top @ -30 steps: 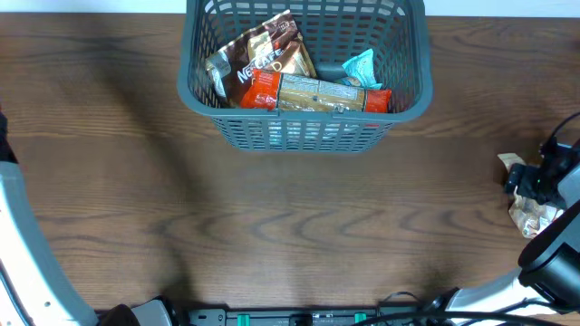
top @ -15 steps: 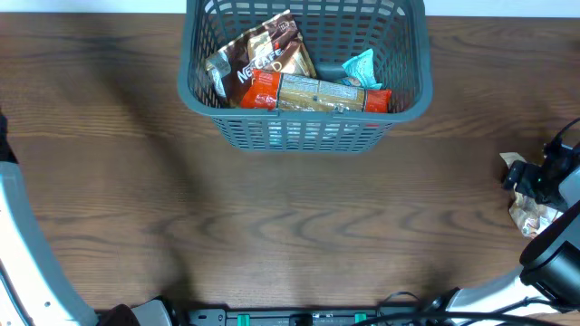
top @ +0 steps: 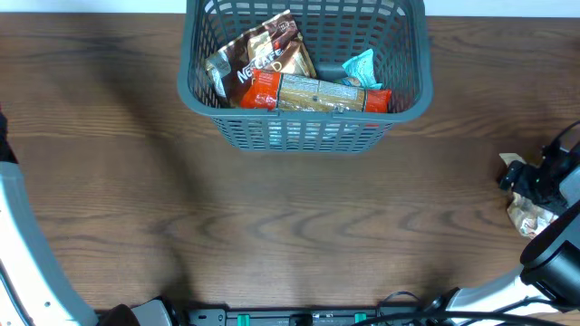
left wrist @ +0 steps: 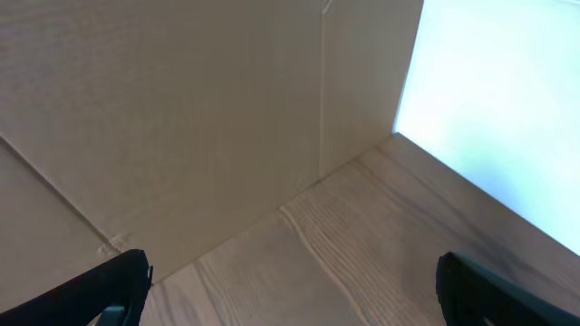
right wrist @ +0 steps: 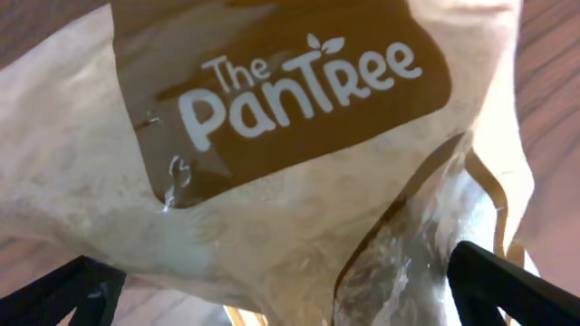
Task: Pack container
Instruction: 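Lower right gripper onto the PanTree bag and grasp it, then lift the PanTree bag with right gripper and release into basket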
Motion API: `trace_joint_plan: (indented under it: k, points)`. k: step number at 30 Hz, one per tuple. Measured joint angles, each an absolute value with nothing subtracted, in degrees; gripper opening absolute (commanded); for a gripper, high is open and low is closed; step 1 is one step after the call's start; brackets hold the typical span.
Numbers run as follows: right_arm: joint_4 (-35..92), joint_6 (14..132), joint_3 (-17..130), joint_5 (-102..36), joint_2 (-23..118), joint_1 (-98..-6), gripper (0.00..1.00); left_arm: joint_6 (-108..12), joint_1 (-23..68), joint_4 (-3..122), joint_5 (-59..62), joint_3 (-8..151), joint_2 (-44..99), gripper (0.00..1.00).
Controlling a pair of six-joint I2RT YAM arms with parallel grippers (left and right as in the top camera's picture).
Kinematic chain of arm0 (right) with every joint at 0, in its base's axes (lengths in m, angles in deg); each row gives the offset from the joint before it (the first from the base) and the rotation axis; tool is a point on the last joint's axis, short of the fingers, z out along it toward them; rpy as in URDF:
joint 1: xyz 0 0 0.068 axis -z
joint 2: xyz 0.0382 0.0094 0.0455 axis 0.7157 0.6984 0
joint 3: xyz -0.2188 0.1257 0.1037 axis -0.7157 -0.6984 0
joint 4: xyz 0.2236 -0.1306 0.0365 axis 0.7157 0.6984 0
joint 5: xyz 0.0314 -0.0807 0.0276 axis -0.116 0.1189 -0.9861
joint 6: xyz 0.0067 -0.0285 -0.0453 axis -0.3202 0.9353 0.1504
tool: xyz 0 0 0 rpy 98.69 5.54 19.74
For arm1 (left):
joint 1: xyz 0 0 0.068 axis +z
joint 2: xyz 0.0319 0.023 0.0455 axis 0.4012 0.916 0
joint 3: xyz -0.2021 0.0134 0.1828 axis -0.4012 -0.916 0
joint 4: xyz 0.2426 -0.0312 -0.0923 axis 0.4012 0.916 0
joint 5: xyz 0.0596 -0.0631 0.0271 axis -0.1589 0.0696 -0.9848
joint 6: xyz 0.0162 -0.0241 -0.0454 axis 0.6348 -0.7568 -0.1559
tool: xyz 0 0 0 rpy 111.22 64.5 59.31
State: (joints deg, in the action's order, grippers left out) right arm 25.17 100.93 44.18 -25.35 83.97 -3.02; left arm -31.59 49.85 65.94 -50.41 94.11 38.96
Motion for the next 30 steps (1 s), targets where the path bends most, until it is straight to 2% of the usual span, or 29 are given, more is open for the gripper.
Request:
trace_joint_plan:
  k: [1, 2, 3, 4, 5, 9, 10, 18, 23, 30]
  points:
    - [26.1, 100.8, 44.3, -25.5, 84.0, -3.0, 0.96, -31.6, 49.9, 65.9, -50.4, 94.1, 39.0, 0.99]
    - [27.0, 100.7, 44.4, -25.7, 84.0, -3.0, 0.82, -31.6, 49.9, 66.0, -50.4, 94.1, 39.0, 0.99]
    - [27.6, 100.6, 44.5, -26.0, 84.0, -3.0, 0.49, -31.6, 49.9, 65.9, -50.4, 94.1, 39.0, 0.99]
    - [28.0, 100.4, 44.5, -26.4, 84.0, -3.0, 0.34, -31.6, 49.9, 65.9, -50.4, 94.1, 39.0, 0.99]
    - [28.5, 100.3, 44.5, -26.8, 84.0, -3.1, 0.25, -31.6, 49.9, 65.9, -50.4, 94.1, 39.0, 0.99]
    - [29.1, 99.7, 44.5, -26.7, 83.9, -3.4, 0.11, -31.6, 49.9, 65.9, -50.4, 94.1, 39.0, 0.99]
    - [29.1, 99.6, 44.5, -26.3, 83.9, -3.5, 0.02, -31.6, 49.9, 65.9, -50.4, 94.1, 39.0, 0.98]
    - [28.5, 99.0, 44.5, -26.2, 83.8, -3.6, 0.01, -31.6, 49.9, 65.9, -50.4, 94.1, 39.0, 0.99]
    - [28.8, 97.8, 45.7, -31.8, 84.4, -3.9, 0.01, -31.6, 49.9, 65.9, -50.4, 94.1, 39.0, 0.99]
    - [34.5, 94.7, 54.5, -39.2, 87.7, -10.2, 0.01, -31.6, 49.9, 65.9, -50.4, 94.1, 39.0, 0.99]
